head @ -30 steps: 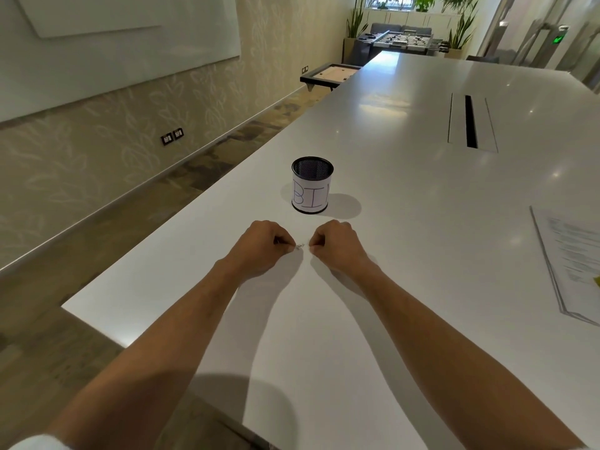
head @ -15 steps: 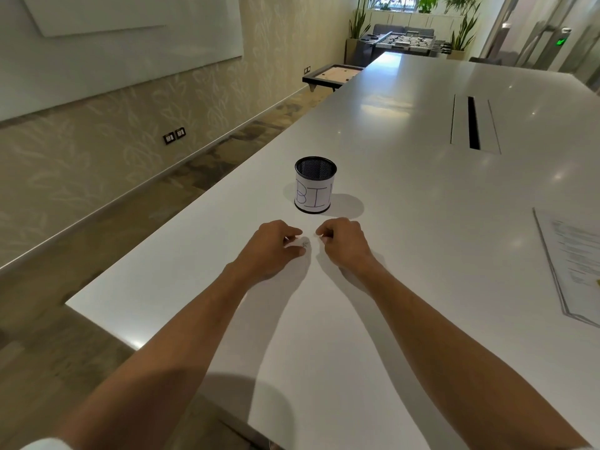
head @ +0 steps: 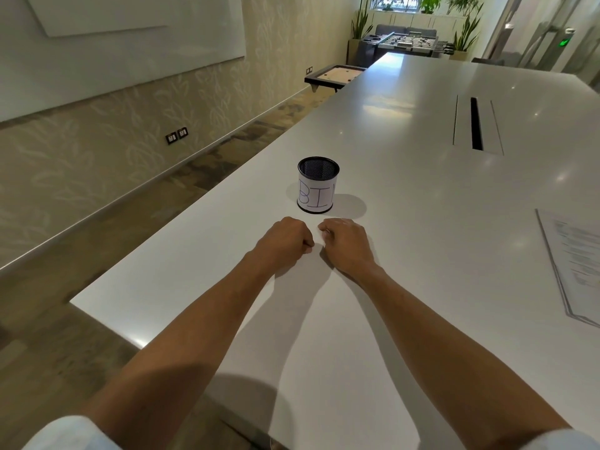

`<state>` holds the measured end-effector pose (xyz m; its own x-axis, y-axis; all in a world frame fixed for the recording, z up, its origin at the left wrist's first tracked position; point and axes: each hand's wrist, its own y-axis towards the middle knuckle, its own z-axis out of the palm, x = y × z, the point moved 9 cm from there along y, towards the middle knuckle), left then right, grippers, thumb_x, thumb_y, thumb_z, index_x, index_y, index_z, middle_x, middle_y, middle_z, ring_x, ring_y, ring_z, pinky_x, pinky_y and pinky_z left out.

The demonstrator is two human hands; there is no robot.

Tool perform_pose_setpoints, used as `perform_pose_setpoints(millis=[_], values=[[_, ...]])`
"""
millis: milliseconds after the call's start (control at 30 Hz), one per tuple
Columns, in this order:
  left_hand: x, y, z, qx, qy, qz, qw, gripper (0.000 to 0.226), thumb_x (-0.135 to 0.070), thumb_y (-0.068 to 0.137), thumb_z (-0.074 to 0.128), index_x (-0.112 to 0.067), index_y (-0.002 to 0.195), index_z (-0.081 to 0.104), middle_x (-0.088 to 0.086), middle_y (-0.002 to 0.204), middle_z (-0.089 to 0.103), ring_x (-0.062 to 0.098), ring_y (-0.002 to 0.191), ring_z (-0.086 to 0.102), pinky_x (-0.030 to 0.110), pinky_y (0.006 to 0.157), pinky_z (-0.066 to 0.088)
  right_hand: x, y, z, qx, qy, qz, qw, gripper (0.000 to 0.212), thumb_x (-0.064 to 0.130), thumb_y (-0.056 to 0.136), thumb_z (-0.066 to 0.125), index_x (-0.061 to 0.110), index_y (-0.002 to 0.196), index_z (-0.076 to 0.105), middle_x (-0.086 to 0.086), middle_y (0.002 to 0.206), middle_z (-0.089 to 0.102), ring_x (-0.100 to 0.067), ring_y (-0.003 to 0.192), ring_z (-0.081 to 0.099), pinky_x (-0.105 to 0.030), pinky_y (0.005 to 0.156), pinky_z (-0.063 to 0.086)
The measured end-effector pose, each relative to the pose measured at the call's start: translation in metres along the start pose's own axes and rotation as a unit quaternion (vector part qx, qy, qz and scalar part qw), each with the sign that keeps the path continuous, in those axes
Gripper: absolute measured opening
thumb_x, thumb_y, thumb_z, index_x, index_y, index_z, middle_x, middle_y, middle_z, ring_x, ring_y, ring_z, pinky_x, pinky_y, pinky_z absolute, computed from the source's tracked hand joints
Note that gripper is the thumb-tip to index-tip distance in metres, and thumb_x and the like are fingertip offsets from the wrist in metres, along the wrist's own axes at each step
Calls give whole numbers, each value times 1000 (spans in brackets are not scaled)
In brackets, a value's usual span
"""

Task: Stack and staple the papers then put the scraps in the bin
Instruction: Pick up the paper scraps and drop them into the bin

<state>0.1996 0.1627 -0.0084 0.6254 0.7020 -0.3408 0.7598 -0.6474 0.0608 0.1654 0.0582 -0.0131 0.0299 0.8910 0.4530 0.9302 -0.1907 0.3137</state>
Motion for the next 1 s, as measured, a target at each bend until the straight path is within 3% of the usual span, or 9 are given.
perform_pose_setpoints(millis=[133,267,500,633,767,1000], values=[[-1,-4,1,-18,12,2,1000,13,-12,86,67,-12,96,76,7,95,72,25,88,65,37,79,52,3,-2,-4,-20,16,-16,1000,19,6,84,54,8,88,73,-4,94,75,-26,93,65,-37,88,48],[-5,-9,4,-34,57,20,998,15,-2,83,59,-12,78,69,9,89,67,29,82,62,39,71,52,3,-2,-3,-23,10,-26,999,18,7,84,53,9,85,71,-4,89,74,-26,88,65,-38,83,50],[-7,-12,9,-49,81,35,995,25,4,85,54,-9,100,69,10,93,63,28,84,57,40,72,50,5,-4,-3,-30,6,-42,999,19,12,84,49,7,81,67,-6,81,70,-27,78,63,-41,75,51],[-8,-9,8,-17,76,14,997,29,6,81,58,-9,105,67,11,102,62,28,93,57,34,77,48,5,-4,-2,-31,5,-53,998,20,12,87,48,5,83,66,-8,81,69,-28,77,62,-42,74,51],[-5,-2,6,38,56,-10,998,26,4,80,56,-12,98,66,9,105,59,27,94,56,30,75,46,5,-4,-2,-37,12,-59,997,24,13,87,45,4,84,67,-9,81,69,-29,78,62,-43,73,50],[-6,2,-5,46,46,-21,998,19,-7,80,53,-11,86,71,8,90,66,24,82,60,36,74,55,6,-6,-4,-42,19,-54,997,21,7,85,46,2,81,67,-10,77,67,-29,76,60,-42,73,49]])
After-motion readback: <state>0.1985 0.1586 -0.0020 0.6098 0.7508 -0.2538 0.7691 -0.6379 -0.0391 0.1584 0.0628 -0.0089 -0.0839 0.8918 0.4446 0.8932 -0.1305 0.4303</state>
